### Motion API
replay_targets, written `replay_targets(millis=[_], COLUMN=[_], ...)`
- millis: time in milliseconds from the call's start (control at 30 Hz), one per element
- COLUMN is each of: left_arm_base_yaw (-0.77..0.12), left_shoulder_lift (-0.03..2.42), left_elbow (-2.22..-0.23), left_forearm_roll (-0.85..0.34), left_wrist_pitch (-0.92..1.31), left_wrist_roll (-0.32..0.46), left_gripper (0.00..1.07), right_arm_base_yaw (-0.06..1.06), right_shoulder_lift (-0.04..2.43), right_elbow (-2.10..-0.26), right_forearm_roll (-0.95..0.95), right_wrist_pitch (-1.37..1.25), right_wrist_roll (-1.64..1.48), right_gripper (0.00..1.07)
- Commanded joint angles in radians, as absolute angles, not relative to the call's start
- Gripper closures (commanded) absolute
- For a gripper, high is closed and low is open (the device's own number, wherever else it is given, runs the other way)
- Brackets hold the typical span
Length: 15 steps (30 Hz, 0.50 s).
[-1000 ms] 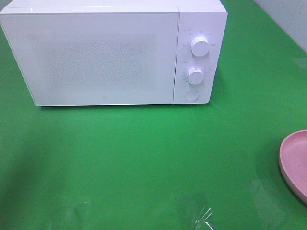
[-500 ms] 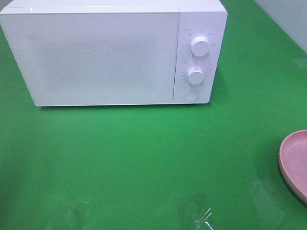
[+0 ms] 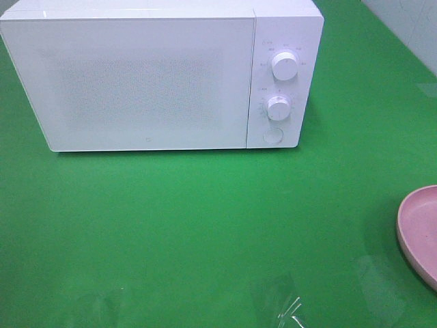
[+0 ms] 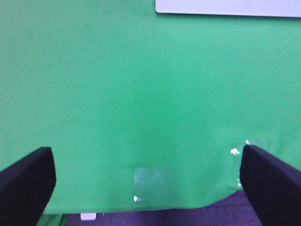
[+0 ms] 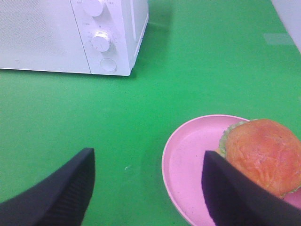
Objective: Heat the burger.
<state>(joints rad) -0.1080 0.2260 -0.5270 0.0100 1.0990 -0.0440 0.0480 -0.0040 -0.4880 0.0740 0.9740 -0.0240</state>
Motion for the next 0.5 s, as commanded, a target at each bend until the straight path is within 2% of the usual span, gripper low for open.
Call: replay_targets(millis=[33, 400, 500], left_arm_base_yaw=[-0.106, -0.106, -0.079], left_shoulder_lift=[0.165, -0.016, -0.028], left_elbow=[-0.519, -0.519, -0.519], left_forearm_roll=[0.000, 0.000, 0.000], left_wrist_pitch=[1.070, 1.069, 1.069], left_wrist_roll=[-0.038, -0.039, -0.039], left_gripper=[0.07, 0.07, 0.07], right_arm_base_yaw=[0.045, 0.045, 0.045], right_shoulder_lift=[-0.031, -0.031, -0.031], right_elbow=[-0.486, -0.486, -0.486], right_forearm_roll=[0.077, 0.077, 0.077], right_wrist_pitch=[0.958, 0.958, 0.958], right_wrist_roll=[-0.033, -0.033, -0.033], right_gripper=[0.41, 0.41, 0.41])
